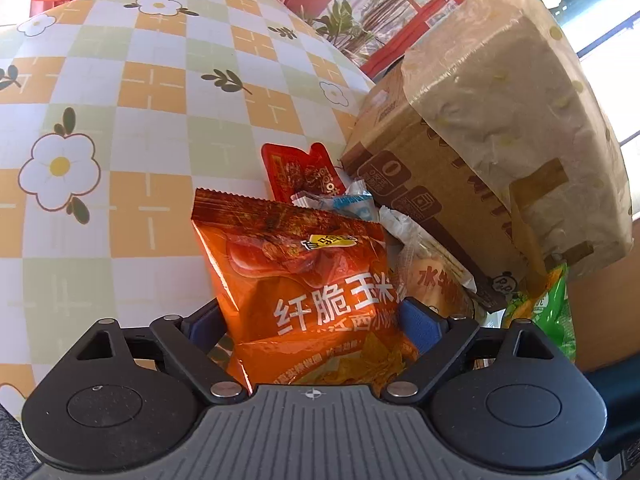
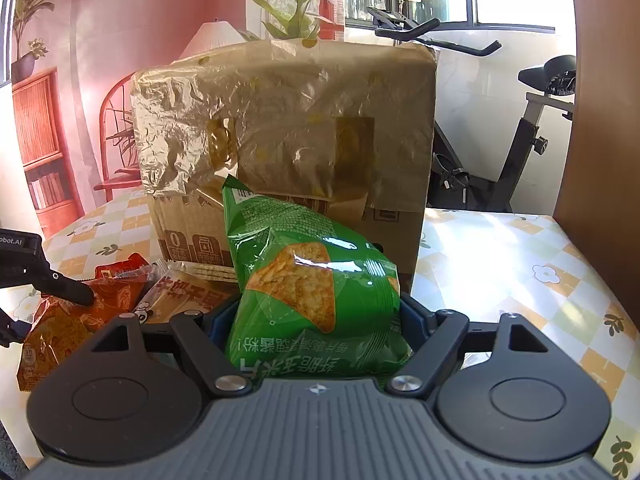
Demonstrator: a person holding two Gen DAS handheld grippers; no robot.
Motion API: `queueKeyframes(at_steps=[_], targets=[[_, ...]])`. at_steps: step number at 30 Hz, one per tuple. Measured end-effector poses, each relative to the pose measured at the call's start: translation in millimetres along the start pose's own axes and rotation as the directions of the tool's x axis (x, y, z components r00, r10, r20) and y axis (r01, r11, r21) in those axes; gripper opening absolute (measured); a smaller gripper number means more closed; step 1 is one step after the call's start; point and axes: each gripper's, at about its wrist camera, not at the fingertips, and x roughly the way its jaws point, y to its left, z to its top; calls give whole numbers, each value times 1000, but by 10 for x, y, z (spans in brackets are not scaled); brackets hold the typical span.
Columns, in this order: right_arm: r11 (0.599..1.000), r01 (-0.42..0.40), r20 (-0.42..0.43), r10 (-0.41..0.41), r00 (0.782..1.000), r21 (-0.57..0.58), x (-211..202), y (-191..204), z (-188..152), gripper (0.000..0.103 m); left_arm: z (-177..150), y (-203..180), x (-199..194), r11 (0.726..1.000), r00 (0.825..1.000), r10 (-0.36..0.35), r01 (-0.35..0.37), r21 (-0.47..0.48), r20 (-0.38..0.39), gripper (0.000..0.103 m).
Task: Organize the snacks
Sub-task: 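Lift both bags over the box and drop them inside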
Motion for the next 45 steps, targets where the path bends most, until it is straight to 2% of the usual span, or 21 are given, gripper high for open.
queueKeyframes(at_steps=[4, 5, 7, 10, 16, 23, 33, 40, 44, 45], targets=[[1000, -4, -7, 4, 1000, 1, 4, -8, -14, 80, -59, -165, 77, 994, 999, 38, -40, 101, 29, 95], [1000, -3, -8, 3, 1000, 1, 5, -6, -15, 80, -64, -193, 83, 992, 999, 38, -42, 121, 32, 92], [1000, -3, -9, 3, 1000, 2, -1, -6, -23, 80, -67, -204, 67, 991, 999, 40, -44, 129, 36, 75], [1000, 0, -3, 0, 1000, 7, -26, -22, -13, 80, -100, -247, -74, 980, 996, 48, -60, 188, 72, 60], [1000, 0, 30, -1, 1000, 18, -106, -45, 49, 80, -118, -378, -459, 953, 983, 6, -61, 296, 185, 56], [1000, -18, 69, 17, 997, 13, -251, -1, 173, 80, -85, -626, -802, 928, 951, -39, -79, 365, 306, 56], [998, -66, 195, 60, 979, 23, -656, 0, 578, 80, 195, -1030, -1203, 903, 895, -111, -91, 420, 432, 56], [996, -81, 296, 71, 952, 24, -840, -77, 1142, 80, 471, -1407, -1414, 883, 853, -185, -74, 464, 488, 56], [996, -84, 348, 80, 934, -4, -783, -112, 1516, 80, 640, -1732, -1454, 861, 823, -212, -98, 500, 527, 56], [997, -83, 357, 81, 931, -9, -748, -118, 1602, 80, 688, -1816, -1439, 855, 820, -217, -102, 508, 529, 56]])
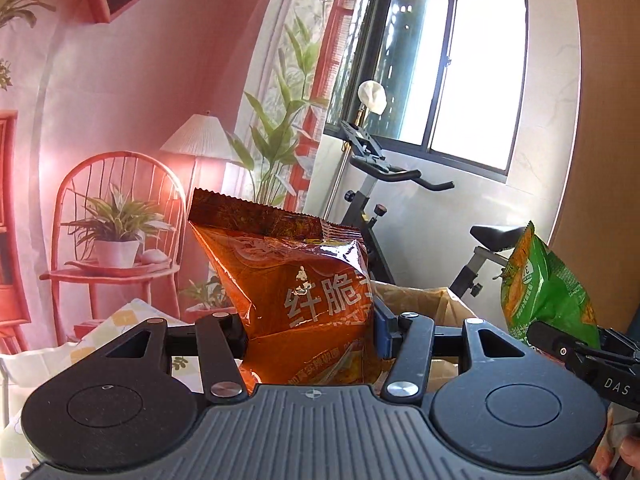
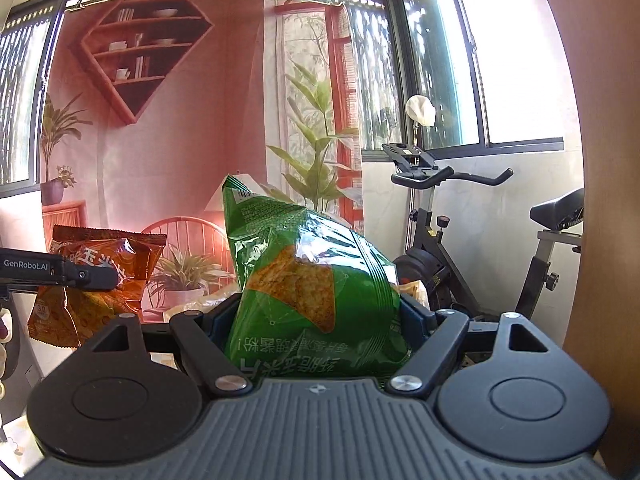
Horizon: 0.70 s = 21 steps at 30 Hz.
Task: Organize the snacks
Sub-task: 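Lift both bags over the box and drop them inside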
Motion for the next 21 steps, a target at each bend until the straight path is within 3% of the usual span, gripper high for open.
queueKeyframes(at_steps=[8, 12, 17, 20, 21], targets=[[997, -11, -39, 14, 999, 76, 809, -269, 262, 81, 363, -213, 740, 998, 999, 23, -21, 58, -26, 57], [990, 8, -114, 9, 993, 141, 1201, -439, 228, 81, 390, -226, 1134, 995, 996, 45, -38, 95, -76, 57], [984, 19, -203, 18, 979, 179, 1519, -591, 129, 81, 353, -161, 1481, 995, 989, 22, -7, 101, -145, 58], [981, 13, -248, 36, 968, 192, 1638, -650, 83, 85, 329, -125, 1650, 995, 983, 5, 14, 101, -182, 69], [981, 9, -249, 42, 968, 196, 1649, -664, 76, 85, 318, -113, 1666, 995, 983, 8, 11, 100, -185, 76]])
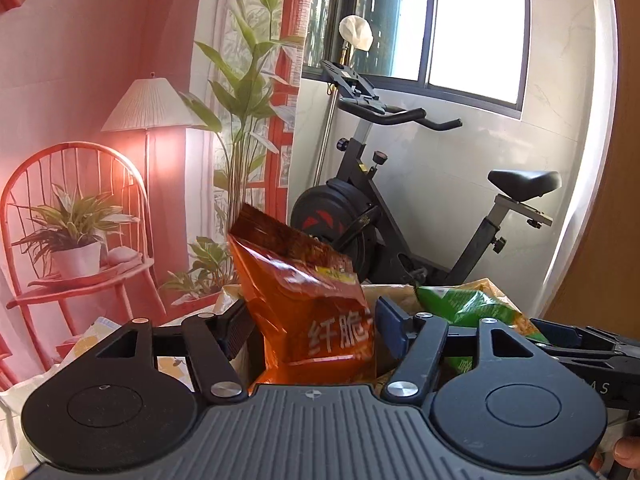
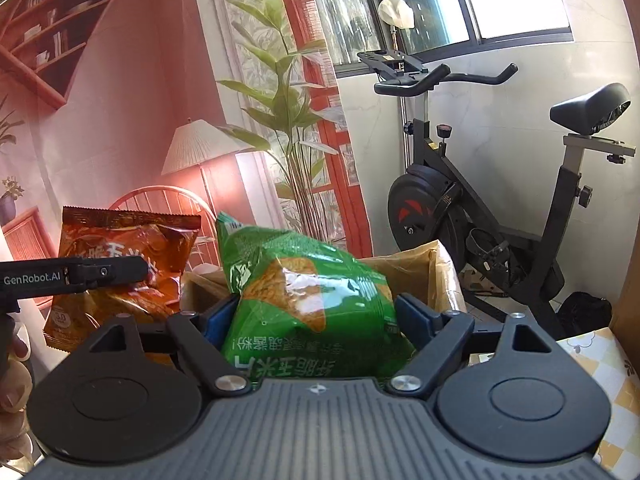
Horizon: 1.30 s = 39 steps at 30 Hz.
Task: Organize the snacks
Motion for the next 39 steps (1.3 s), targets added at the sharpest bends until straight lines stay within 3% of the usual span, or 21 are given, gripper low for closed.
queueKeyframes(at_steps=[2, 10, 20, 28, 39], targets=[[1000, 9, -5, -9, 1000, -7, 13, -12, 4, 90, -16, 26, 17, 1000, 1000, 7, -7, 1, 1, 79], [998, 13, -5, -14, 1000, -57, -179, 24, -62, 90, -114, 91, -122, 1000, 1000, 6, -5, 23, -27, 79], [983, -10, 53, 20, 998, -185, -659, 295, -291, 90, -487, 308, -752, 1000, 1000, 8, -8, -19, -16, 79], [983, -70, 54, 80, 995, -168, -937, 372, -599, 92, -790, 539, -1148, 997, 999, 53, -54, -55, -9, 79], [989, -80, 8, 81, 997, -123, -1167, 258, -1150, 95, -1365, 657, -1330, 990, 987, 135, -137, -25, -86, 79]])
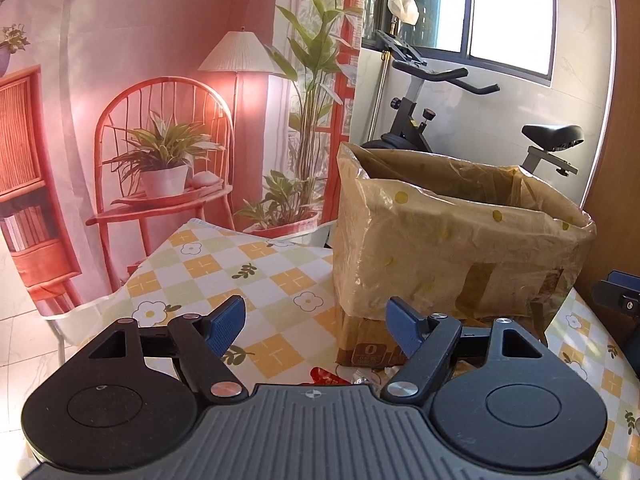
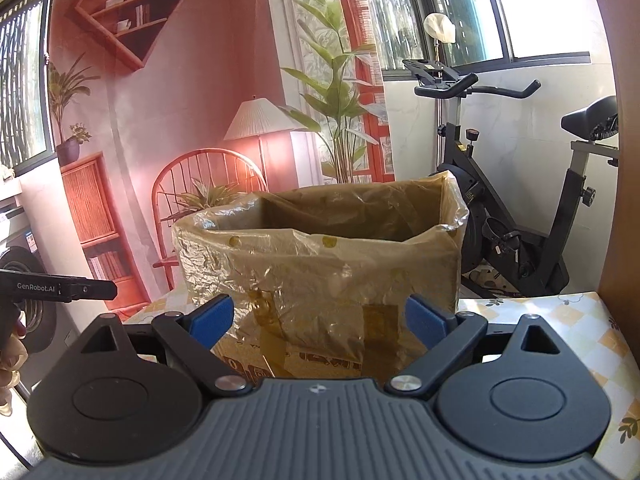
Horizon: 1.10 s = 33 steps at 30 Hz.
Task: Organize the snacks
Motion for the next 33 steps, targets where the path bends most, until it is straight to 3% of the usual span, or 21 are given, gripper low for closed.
queueKeyframes(at_steps=[7, 12, 14, 19, 22, 28, 33], targets=[[998, 46, -94, -50, 994, -36, -6, -19, -422, 95, -306, 56, 54, 1000, 998, -3, 1, -22, -69, 79], [991, 91, -188, -109, 976, -103, 66, 50, -692, 91, -462, 73, 138, 999, 994, -14, 9, -38, -111, 79], [987, 85, -231, -115, 966, -136, 107, 87, -824, 81, -512, 64, 150, 999, 992, -12, 6, -49, -123, 79], [986, 61, -292, -105, 951, -157, 161, 148, -1012, 68, -558, 204, 213, 996, 989, 10, -24, -89, -150, 77], [987, 57, -300, -100, 949, -149, 169, 138, -1040, 62, -580, 293, 222, 994, 986, 30, -47, -103, -161, 69], [984, 70, -280, -115, 953, -166, 191, 80, -937, 57, -503, 350, 211, 991, 988, 32, -51, -124, -151, 66], [974, 122, -209, -162, 964, -193, 196, -86, -662, 57, -124, 377, 148, 993, 998, 53, -57, -108, -40, 66]])
